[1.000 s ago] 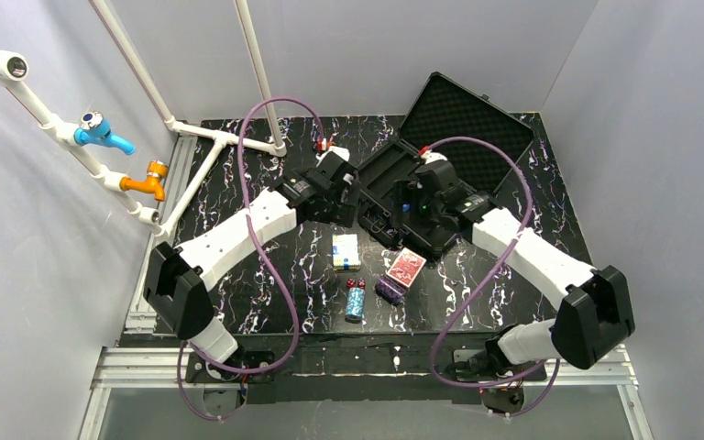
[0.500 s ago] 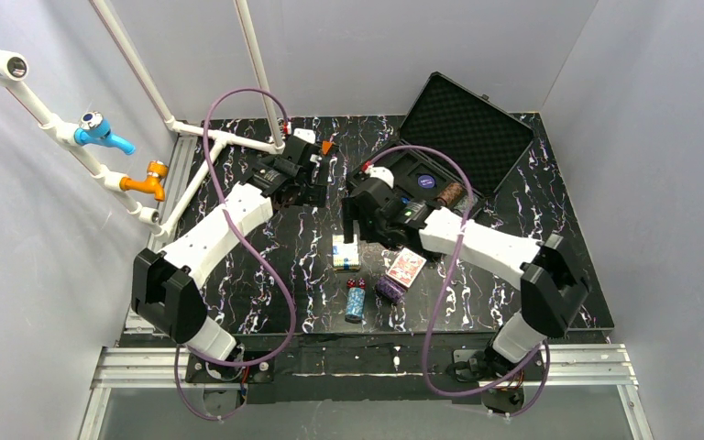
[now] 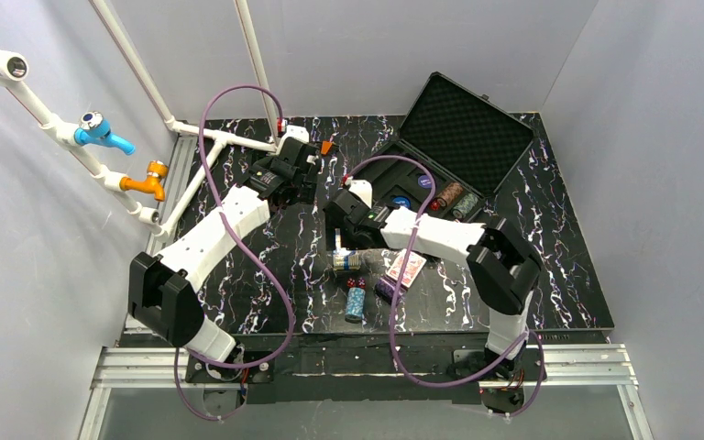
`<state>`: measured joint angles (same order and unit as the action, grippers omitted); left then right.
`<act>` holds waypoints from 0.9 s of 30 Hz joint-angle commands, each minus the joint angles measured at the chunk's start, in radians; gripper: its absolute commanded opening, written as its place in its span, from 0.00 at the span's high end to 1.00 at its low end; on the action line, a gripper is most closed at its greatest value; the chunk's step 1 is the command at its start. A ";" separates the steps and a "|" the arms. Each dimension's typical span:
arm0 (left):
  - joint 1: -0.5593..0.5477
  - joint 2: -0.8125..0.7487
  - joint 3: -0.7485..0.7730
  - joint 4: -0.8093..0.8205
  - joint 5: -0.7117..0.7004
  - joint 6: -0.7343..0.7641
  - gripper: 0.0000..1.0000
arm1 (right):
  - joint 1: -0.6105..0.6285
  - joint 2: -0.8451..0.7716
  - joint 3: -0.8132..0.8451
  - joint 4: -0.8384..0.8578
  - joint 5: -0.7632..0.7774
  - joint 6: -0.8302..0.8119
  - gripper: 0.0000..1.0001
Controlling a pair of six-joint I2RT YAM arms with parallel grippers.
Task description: Pack up texas hold em set
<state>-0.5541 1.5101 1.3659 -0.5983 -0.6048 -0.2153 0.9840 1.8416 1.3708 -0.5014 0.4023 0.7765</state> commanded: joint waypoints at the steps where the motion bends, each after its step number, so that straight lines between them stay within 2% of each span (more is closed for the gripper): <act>1: 0.007 -0.040 -0.012 0.000 -0.095 0.023 0.02 | 0.004 0.036 0.050 -0.003 0.024 0.030 0.02; 10: 0.014 -0.039 -0.012 0.000 -0.098 0.030 0.02 | 0.007 0.100 0.068 0.013 -0.013 0.022 0.02; 18: 0.017 -0.037 -0.011 0.001 -0.091 0.034 0.02 | 0.012 0.137 0.082 0.015 -0.034 0.009 0.12; 27: 0.019 -0.035 -0.011 0.001 -0.087 0.038 0.02 | 0.025 0.172 0.119 -0.005 -0.037 -0.005 0.14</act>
<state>-0.5419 1.5101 1.3655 -0.5987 -0.6662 -0.1818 0.9977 2.0052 1.4357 -0.5011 0.3580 0.7795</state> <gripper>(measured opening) 0.983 0.874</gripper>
